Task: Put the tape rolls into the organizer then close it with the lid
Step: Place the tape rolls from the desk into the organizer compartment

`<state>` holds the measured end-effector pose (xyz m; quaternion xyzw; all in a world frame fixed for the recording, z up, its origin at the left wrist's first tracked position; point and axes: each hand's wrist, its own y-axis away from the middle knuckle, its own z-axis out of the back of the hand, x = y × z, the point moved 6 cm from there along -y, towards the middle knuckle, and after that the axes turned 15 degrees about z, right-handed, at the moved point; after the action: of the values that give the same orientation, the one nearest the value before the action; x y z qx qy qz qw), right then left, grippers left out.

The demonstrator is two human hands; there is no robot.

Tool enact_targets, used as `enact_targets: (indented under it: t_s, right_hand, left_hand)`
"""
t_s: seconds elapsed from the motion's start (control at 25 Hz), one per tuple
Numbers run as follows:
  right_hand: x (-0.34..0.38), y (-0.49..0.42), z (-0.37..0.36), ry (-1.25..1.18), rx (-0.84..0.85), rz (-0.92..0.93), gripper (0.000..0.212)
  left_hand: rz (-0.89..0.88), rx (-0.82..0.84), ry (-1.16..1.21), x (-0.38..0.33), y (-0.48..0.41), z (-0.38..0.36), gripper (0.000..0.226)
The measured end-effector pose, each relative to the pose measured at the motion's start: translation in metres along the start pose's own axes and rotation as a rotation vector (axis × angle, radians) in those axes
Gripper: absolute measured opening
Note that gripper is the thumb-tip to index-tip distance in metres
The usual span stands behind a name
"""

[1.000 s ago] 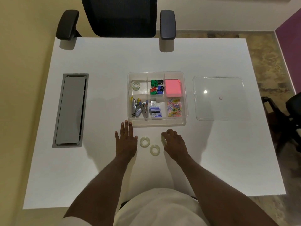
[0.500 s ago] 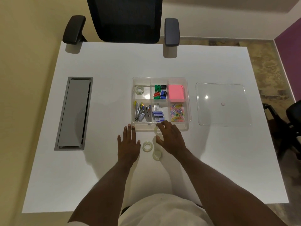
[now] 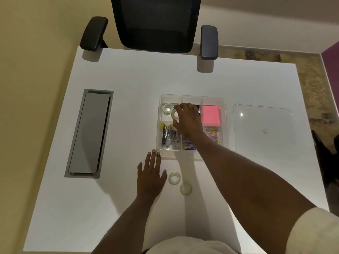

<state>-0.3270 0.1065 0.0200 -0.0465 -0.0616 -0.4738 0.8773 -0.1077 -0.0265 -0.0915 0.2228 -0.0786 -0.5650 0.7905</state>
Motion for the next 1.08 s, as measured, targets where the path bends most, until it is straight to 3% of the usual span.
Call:
enact_targets:
  t_s: [0.2, 0.44, 0.8, 1.08]
  right_hand:
    - [-0.008, -0.038, -0.023, 0.093, 0.188, -0.032, 0.038]
    - [-0.013, -0.053, -0.037, 0.159, 0.243, 0.005, 0.032]
    - [-0.008, -0.04, -0.019, 0.156, 0.188, 0.01, 0.036]
    - [0.011, 0.024, 0.005, 0.109, 0.071, 0.02, 0.036]
  left_hand:
    - [0.024, -0.022, 0.04, 0.001, -0.003, -0.011, 0.077]
    - [0.032, -0.024, 0.043, 0.005, -0.006, -0.02, 0.078]
    - [0.033, -0.002, 0.014, 0.003, -0.003, -0.015, 0.077]
    - [0.023, 0.041, -0.003, -0.003, 0.006, 0.002, 0.076]
